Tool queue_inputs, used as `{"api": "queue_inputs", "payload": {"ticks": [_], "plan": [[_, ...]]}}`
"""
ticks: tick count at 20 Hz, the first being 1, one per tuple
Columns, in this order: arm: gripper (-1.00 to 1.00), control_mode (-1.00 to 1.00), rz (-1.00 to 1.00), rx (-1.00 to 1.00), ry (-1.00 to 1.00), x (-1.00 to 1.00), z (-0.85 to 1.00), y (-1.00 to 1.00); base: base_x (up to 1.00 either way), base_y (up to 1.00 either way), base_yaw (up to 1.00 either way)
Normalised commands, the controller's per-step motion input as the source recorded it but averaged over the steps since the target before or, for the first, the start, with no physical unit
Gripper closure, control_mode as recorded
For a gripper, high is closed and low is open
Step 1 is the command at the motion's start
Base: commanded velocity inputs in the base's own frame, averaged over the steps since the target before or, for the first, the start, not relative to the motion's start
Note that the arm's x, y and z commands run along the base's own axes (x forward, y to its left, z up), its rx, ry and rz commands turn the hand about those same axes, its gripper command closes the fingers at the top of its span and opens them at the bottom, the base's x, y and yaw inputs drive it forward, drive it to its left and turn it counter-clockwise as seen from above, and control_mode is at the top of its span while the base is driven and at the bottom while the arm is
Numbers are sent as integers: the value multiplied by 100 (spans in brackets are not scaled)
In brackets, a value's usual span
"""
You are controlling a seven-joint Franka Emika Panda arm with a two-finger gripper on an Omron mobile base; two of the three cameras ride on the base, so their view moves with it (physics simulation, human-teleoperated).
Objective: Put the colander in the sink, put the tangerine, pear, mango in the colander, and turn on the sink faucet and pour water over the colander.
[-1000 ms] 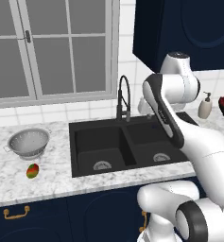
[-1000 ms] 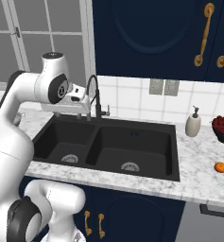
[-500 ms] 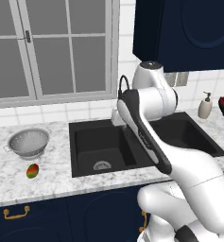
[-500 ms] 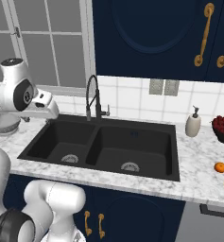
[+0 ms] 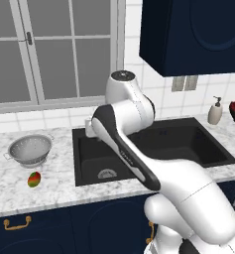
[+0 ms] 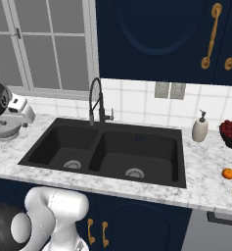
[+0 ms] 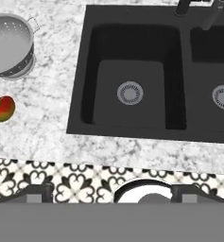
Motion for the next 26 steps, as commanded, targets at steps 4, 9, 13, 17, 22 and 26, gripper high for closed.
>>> {"api": "queue_inputs", "payload": {"ticks": [4, 9, 13, 17, 22, 26], "plan": [[-100, -100, 0, 0, 0, 28, -11, 64, 0, 0, 0], [-100, -100, 0, 2, 1, 15, -34, 41, 0, 0, 0], [-100, -100, 0, 5, 0, 1, -22, 23, 0, 0, 0], [-100, -100, 0, 12, 0, 28, -46, 30, 0, 0, 0], [-100, -100, 0, 8, 3, 61, -34, 48, 0, 0, 0], [-100, -100, 0, 0, 5, 44, -3, 44, 0, 0, 0]]}}
